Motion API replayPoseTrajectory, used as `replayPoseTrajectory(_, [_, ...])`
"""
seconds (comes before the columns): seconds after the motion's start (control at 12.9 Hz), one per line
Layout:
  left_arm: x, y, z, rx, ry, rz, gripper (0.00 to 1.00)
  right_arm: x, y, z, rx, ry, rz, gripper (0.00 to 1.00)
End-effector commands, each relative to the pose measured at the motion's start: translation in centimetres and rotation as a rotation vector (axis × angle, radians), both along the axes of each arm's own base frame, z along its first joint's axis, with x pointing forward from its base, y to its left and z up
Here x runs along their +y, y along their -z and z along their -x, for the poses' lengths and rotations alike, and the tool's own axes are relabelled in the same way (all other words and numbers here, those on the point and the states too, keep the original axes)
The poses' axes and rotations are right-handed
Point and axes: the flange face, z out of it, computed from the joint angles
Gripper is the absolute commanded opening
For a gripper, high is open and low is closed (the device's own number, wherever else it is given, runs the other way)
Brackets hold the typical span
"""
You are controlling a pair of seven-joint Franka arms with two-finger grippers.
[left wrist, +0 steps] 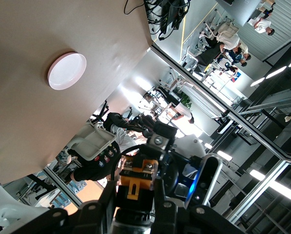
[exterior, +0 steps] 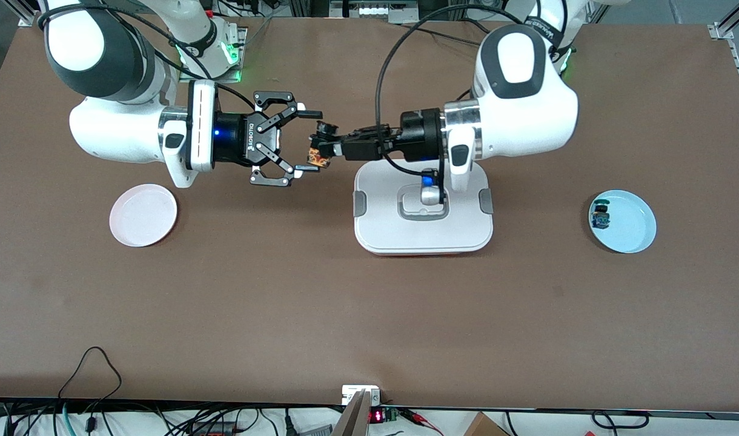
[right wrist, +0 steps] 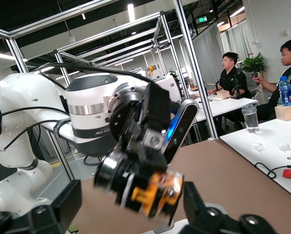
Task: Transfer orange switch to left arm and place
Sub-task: 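Open the right gripper and pull it back while the left gripper withdraws, then carry the switch to the blue plate with the left gripper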
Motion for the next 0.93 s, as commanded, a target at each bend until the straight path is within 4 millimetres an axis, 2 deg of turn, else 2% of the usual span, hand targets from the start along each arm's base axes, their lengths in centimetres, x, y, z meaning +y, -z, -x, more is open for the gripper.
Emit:
replayPoseTrajectory(0.0, [2.9,-1.2,-1.4,0.004,0.006,0.029,0.00,0.0,0.2,0.4,-0.011,-0.011,-0.009,1.00])
replayPoseTrajectory(0.16, [5.9,-1.8,-2.2,-0.023,0.047,-0.005,0.00,-0.4,0.4,0.3,-0.008,-0.005,-0.008,1.00])
replayPoseTrajectory(0.31, [10.7,-1.3,-3.0,-0.055,0.167,-0.131,0.00,-1.0,0.5,0.0,-0.008,0.007,-0.006,1.00])
replayPoseTrajectory(0.47, [17.9,0.6,-3.8,-0.023,0.258,-0.251,0.00,-2.1,1.0,-0.5,0.003,0.025,-0.003,1.00])
replayPoseTrajectory(0.54, [21.8,1.8,-4.2,0.003,0.278,-0.308,0.00,-3.3,1.1,-1.0,0.019,0.045,-0.002,1.00])
replayPoseTrajectory(0.62, [25.2,2.7,-4.3,0.023,0.294,-0.388,0.00,-4.3,2.2,-1.4,0.039,0.059,0.013,1.00])
replayPoseTrajectory(0.78, [30.1,5.2,-3.5,0.031,0.402,-0.621,0.00,-6.3,5.0,-1.5,0.078,0.077,0.050,1.00])
replayPoseTrajectory(0.85, [31.7,6.3,-3.2,-0.017,0.485,-0.741,0.00,-7.4,6.0,-1.7,0.086,0.081,0.077,1.00])
